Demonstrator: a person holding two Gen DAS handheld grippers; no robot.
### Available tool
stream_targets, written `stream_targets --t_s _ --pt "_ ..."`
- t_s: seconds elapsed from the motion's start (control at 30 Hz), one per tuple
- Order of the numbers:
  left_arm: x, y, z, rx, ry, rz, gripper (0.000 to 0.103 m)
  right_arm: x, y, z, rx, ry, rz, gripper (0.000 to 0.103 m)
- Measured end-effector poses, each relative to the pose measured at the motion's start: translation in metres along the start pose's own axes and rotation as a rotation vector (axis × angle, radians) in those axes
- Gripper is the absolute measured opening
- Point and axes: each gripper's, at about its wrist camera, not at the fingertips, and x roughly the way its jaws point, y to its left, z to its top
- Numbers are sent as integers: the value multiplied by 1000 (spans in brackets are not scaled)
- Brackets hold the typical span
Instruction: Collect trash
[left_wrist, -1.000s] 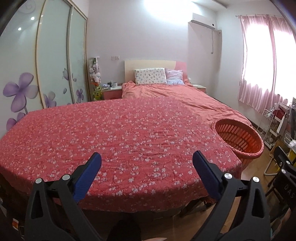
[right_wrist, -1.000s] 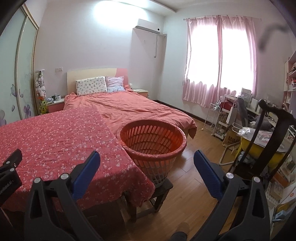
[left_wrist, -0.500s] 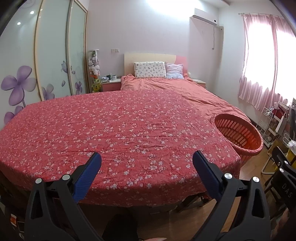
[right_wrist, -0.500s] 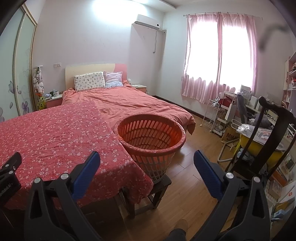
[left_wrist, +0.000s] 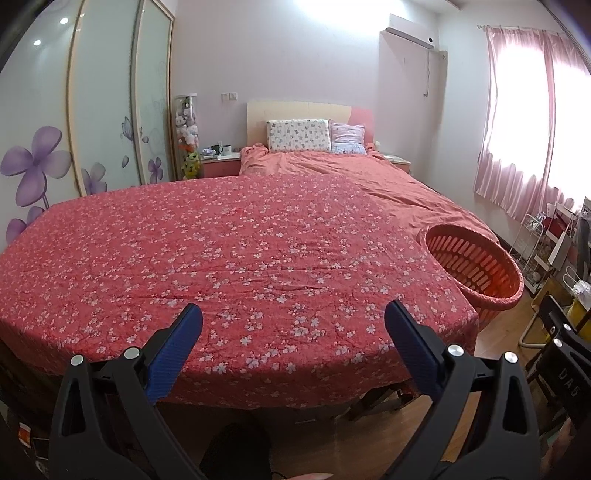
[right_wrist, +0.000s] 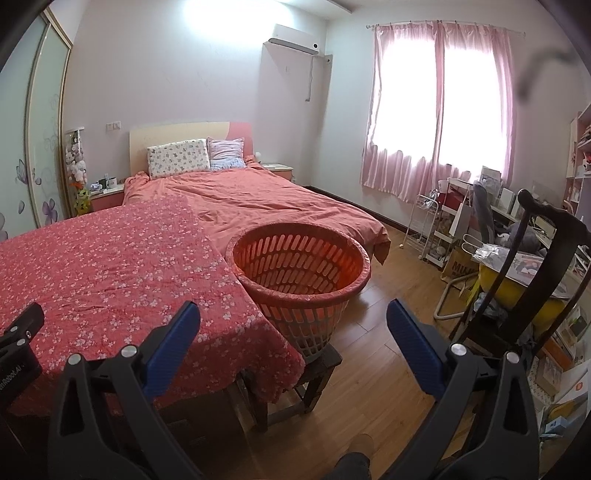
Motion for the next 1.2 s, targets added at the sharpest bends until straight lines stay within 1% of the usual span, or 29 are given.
stream_targets --t_s 0.57,1.2 --pt "-5 3 3 -23 -22 4 98 1 1 0 -5 0 3 99" --pt "-6 2 2 -23 -19 4 98 0 1 0 -4 1 4 99"
